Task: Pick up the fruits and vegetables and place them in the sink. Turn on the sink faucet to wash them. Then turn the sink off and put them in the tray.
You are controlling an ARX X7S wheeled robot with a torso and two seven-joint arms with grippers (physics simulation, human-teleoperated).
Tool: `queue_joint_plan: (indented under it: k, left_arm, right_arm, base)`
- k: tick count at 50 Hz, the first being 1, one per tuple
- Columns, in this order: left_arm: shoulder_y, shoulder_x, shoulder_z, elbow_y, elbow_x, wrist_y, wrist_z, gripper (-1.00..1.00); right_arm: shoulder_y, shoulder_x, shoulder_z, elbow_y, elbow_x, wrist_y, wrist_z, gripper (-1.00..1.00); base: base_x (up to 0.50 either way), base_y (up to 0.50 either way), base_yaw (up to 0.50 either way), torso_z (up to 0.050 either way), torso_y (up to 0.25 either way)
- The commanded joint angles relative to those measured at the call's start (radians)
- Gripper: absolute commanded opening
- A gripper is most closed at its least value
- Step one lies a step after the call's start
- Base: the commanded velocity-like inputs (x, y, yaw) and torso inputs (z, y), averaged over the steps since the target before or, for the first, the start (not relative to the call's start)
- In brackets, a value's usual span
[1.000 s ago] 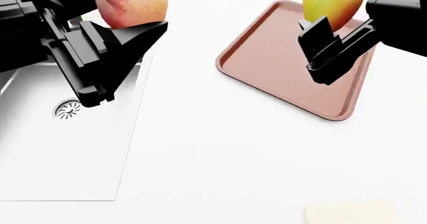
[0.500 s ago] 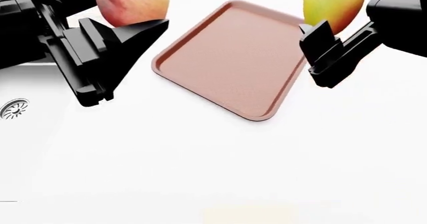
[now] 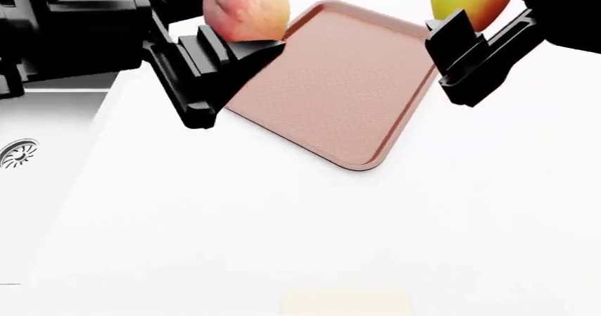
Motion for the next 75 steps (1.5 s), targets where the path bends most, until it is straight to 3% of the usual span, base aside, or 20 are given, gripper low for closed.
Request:
queue_joint_plan:
  k: [1, 11, 23, 33, 51, 75]
  left_arm:
    - [-0.031, 0.137, 0.125, -0.145, 0.127, -0.029, 0.066, -1.00]
    - [-0.054, 0.272, 0.187, -0.304, 0.233, 0.028, 0.124, -1.00]
    - [-0.039, 0.281, 0.153, -0.319, 0.219, 0.062, 0.100, -1.00]
    - [-0.101, 0.493, 0.390, -0.782, 0.496, 0.206, 0.422, -1.00]
    - [-0.111, 0.749, 0.627, -1.285, 0.722, 0.366, 0.728, -1.00]
    - [-0.106, 0.772, 0.778, -1.326, 0.607, 0.369, 0.736, -1.00]
  right_arm:
    - [0.024, -0.011, 0.019, 0.040, -0.034, 0.038, -0.021, -1.00]
    - [0.014, -0.017, 0.042, 0.027, -0.034, 0.032, -0.013, -1.00]
    - [0.003, -0.022, 0.051, 0.034, -0.008, 0.036, 0.012, -1.00]
    - [-0.007, -0.031, 0.061, 0.034, -0.043, 0.040, -0.012, -1.00]
    - [-0.014, -0.050, 0.075, 0.048, -0.080, 0.049, -0.036, -1.00]
    - [-0.032, -0.061, 0.085, 0.051, -0.097, 0.049, -0.044, -1.00]
  base:
    - [0.00, 0.00, 0.00, 0.000, 0.000]
    - [0.00, 0.00, 0.00, 0.000, 0.000]
    - [0.00, 0.00, 0.00, 0.000, 0.000]
    - [0.00, 0.00, 0.00, 0.000, 0.000]
    - [0.00, 0.00, 0.00, 0.000, 0.000]
    - [0.00, 0.00, 0.00, 0.000, 0.000]
